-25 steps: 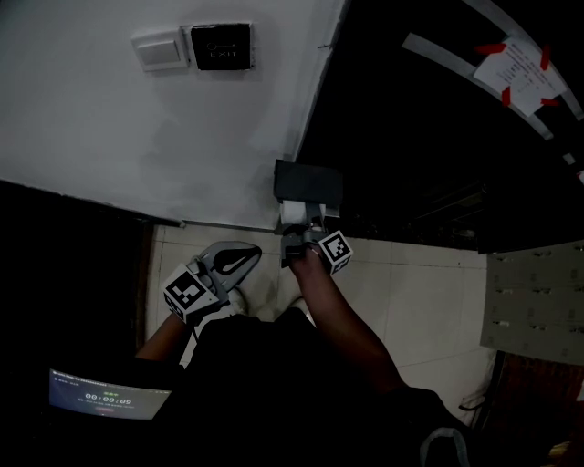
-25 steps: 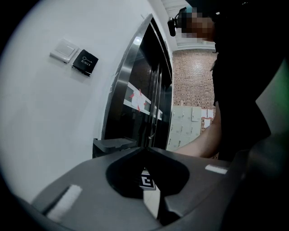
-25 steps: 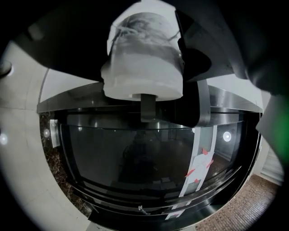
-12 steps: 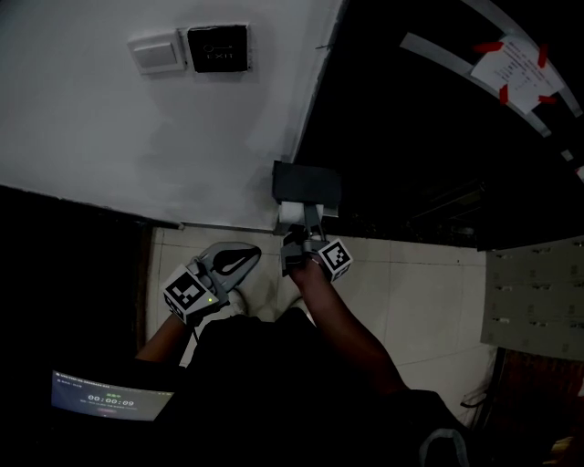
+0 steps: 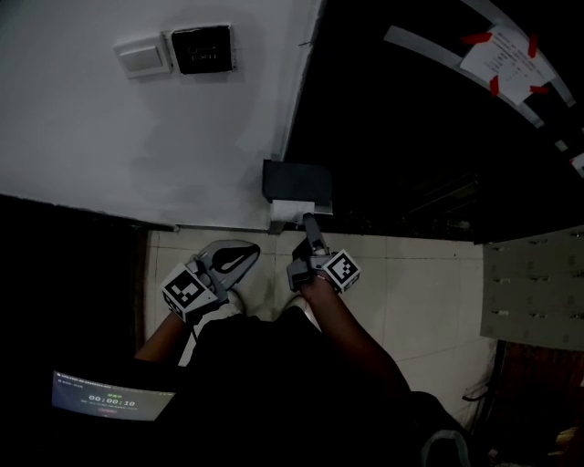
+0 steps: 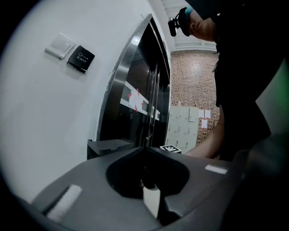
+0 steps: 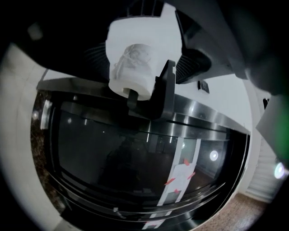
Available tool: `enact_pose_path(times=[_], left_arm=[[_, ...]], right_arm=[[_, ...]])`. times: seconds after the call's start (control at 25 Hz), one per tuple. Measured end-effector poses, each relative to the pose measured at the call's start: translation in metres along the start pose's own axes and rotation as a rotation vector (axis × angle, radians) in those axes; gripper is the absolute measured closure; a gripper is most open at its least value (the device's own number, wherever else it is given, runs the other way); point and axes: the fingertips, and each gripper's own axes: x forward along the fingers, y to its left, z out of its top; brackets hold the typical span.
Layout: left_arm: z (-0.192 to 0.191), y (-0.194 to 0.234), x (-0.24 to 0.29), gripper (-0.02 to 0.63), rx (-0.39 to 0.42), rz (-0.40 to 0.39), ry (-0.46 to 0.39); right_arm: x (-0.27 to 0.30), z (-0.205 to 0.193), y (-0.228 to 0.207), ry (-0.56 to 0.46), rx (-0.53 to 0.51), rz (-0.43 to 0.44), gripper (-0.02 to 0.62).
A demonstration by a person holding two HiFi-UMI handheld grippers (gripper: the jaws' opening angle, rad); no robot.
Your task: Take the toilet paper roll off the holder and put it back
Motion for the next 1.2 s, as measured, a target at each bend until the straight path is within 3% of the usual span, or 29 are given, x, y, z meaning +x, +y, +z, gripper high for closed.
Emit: enact_pose_path(times=[0.08,0.32,0.48,0.6,0.76,0.88,1.04,1.12,1.2], left_arm=[[0.001,-0.002,0.003,0.601,0.002,-0.001,0.000],[0.008,-0.005,0.010,0.601,0.003,-0.009,-0.002],[0.008,-0.004,0.011,0.601,0.003,-0.010,-0.001],[0.013,-0.006,0.012,0.601,-0.009,-0.011,0.007],[0.012,-0.002,0.011,0.601,0.005,-0.004,0.003],[0.013,-0.002,0.011,0.601,0.009,-0.003,-0.005],[0.012,-0.003,0.010,0.601,0.010,-0.006,-0.007],[0.011,-0.003,0.009,0.601,0.017,-0.009,-0.014],[0.009,-0.003,0.009,0.601,0.023,-0.010,-0.019]], right_arm=[[-0.008,0.006,0.002,0.030,-0.115,-0.036,0.143],[-0.018,0.018,0.047,0.124,-0.613,0.067,0.143],[-0.023,0.003,0.089,0.213,-0.996,0.206,0.143],[-0.027,-0.013,0.123,0.255,-1.170,0.332,0.143],[-0.035,-0.031,0.154,0.279,-1.223,0.461,0.144],[-0.040,-0.044,0.156,0.336,-1.219,0.501,0.163],[-0.054,-0.058,0.164,0.403,-1.197,0.578,0.526],[-0.059,-0.064,0.168,0.424,-1.204,0.614,0.595],[-0.062,-0.070,0.169,0.442,-1.218,0.635,0.595]])
